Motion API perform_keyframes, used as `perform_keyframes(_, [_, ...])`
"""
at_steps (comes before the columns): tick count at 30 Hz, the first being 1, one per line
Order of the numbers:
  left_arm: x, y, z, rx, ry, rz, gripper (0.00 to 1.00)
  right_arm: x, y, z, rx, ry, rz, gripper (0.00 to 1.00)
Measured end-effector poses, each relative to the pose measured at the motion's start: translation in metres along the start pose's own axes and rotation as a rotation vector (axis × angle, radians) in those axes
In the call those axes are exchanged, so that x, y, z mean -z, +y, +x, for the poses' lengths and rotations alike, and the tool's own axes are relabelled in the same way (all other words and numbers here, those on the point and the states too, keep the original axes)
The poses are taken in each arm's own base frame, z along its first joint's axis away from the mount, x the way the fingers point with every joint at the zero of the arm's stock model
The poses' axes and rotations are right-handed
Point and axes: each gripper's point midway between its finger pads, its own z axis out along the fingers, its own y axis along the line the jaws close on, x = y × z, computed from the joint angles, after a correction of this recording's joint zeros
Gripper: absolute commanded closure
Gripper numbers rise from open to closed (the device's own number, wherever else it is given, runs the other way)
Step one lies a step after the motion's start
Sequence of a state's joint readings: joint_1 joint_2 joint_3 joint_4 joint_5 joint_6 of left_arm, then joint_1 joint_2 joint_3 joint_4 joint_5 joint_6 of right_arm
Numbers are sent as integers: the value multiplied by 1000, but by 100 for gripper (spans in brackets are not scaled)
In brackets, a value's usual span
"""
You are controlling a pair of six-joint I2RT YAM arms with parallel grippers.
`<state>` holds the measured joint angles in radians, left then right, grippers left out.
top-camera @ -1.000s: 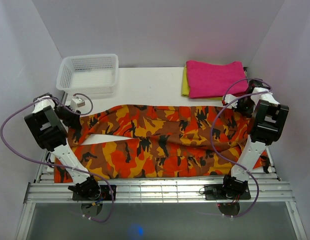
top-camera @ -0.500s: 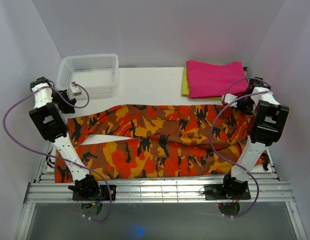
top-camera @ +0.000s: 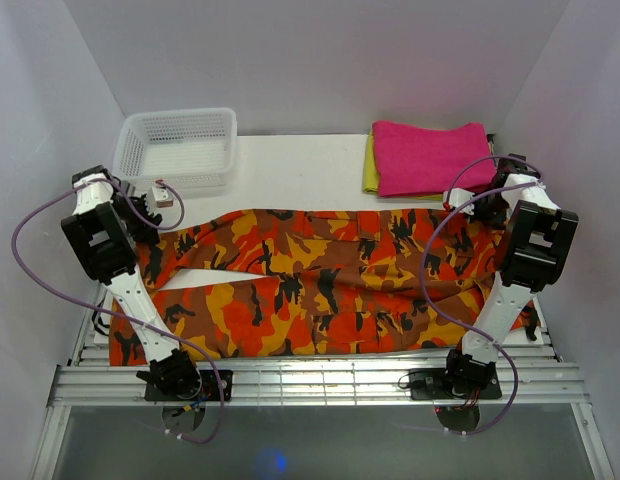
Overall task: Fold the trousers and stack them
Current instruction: Fold the trousers
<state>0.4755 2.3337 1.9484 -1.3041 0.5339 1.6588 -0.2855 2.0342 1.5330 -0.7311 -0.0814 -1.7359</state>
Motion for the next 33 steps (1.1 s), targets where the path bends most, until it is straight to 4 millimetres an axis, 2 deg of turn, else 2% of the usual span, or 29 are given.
perform_keyframes(3, [-1, -2, 1, -9, 5, 2, 43, 0, 0, 0, 1, 0, 0, 92])
perform_keyframes(6, [-2, -7, 5, -23, 22, 7, 58, 0, 0, 0, 0, 0, 0, 92])
perform_keyframes(7, [-1, -9, 6, -23, 27, 10, 72, 0, 0, 0, 0, 0, 0, 92])
perform_keyframes(10, [-1, -14, 8, 2, 40, 25, 96, 0, 0, 0, -3, 0, 1, 92])
perform_keyframes(11, [0, -16, 7, 16, 42, 29, 100, 0, 0, 0, -6, -1, 1, 92])
perform_keyframes(16, [4, -7, 4, 112, 35, 21, 100, 11, -14, -3, -63, -18, 42, 92])
perform_keyframes(21, [20, 44, -7, 165, 5, -153, 100, 38, -51, -13, -122, -80, 157, 92])
perform_keyframes(24, [33, 69, -20, 184, -33, -266, 100, 57, -63, -20, -145, -115, 213, 92])
perform_keyframes(28, [51, 93, -37, 197, -89, -386, 100, 75, -69, -24, -159, -135, 258, 92])
perform_keyframes(33, [78, 106, -64, 227, -188, -505, 100, 86, -71, -17, -202, -158, 289, 92])
